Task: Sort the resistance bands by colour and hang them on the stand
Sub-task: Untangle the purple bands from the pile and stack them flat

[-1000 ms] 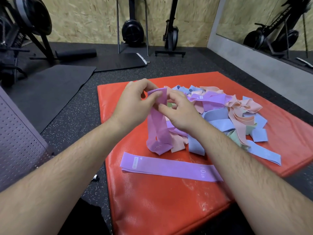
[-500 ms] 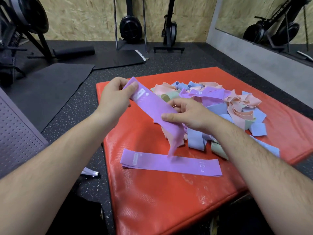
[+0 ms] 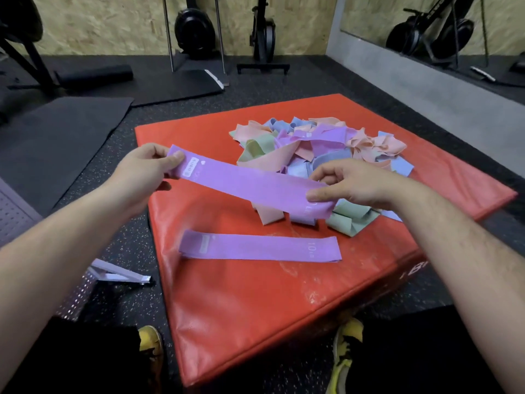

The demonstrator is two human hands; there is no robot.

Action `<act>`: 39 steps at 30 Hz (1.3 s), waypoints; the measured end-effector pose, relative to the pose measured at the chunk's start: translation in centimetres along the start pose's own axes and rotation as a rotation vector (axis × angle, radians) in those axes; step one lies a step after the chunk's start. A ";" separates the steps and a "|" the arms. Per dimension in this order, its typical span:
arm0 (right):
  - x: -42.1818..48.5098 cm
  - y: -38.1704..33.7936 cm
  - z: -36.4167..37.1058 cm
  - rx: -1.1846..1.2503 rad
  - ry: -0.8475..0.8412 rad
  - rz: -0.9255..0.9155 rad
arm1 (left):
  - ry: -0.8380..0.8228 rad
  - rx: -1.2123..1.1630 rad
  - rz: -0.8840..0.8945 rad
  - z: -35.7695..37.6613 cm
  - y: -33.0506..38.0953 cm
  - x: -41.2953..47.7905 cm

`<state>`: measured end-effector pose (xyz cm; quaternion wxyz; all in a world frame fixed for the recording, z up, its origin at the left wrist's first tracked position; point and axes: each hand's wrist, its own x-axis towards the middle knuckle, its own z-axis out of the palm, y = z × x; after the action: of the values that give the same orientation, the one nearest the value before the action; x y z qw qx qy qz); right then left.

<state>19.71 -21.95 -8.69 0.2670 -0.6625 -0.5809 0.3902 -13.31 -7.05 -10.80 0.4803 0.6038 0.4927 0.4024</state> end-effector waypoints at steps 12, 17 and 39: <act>-3.6 4.4 1.9 0.275 0.104 0.071 | -0.153 0.044 -0.182 0.5 -2.8 -3.5; -4.5 5.0 1.6 0.290 -0.005 0.111 | -0.171 0.067 -0.206 0.5 -3.3 -3.9; -0.8 4.0 8.2 -0.518 0.152 0.317 | -0.225 0.212 -0.277 0.4 -3.8 -4.1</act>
<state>15.12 -24.25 -16.27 0.0678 -0.8182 -0.5289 0.2151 -14.54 -10.91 -14.68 0.5170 0.6184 0.5539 0.2084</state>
